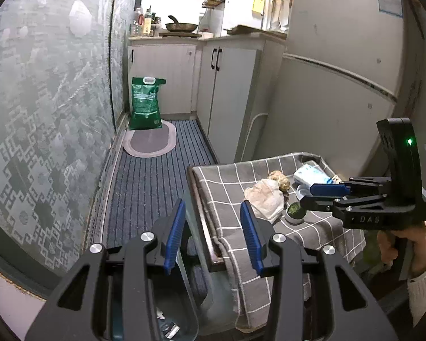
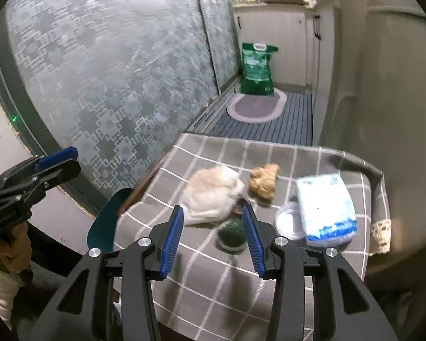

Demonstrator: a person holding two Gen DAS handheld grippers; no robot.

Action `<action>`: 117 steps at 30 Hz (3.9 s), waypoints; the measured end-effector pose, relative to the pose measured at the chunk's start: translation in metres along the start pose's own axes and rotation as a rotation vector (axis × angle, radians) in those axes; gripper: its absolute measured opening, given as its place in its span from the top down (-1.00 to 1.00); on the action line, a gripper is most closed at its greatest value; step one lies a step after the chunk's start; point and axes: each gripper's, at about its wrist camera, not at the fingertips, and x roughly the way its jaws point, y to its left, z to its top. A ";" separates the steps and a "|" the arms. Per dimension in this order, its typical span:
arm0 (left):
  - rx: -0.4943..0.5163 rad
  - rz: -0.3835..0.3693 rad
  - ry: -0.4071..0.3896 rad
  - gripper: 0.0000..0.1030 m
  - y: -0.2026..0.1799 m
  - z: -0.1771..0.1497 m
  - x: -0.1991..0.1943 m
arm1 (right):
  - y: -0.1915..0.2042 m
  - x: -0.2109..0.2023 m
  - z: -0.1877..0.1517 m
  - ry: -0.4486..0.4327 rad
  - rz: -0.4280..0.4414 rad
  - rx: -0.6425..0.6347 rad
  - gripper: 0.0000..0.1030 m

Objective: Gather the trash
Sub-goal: 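Move both tools back over the table items, then grasp a white bottle cap with the left tool while the right tool grasps the green avocado, then carry the bottle cap and avocado over the teal trash bin with both tools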

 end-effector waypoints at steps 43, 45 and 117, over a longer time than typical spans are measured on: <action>0.151 -0.176 0.208 0.09 -0.105 -0.024 0.093 | -0.050 -0.016 -0.009 -0.023 0.077 0.081 0.52; 0.145 -0.177 0.211 0.09 -0.108 -0.022 0.097 | -0.054 -0.020 -0.010 -0.029 0.073 0.086 0.52; -0.079 0.124 0.363 0.37 0.099 -0.100 0.053 | 0.122 0.057 0.038 0.061 0.198 -0.112 0.52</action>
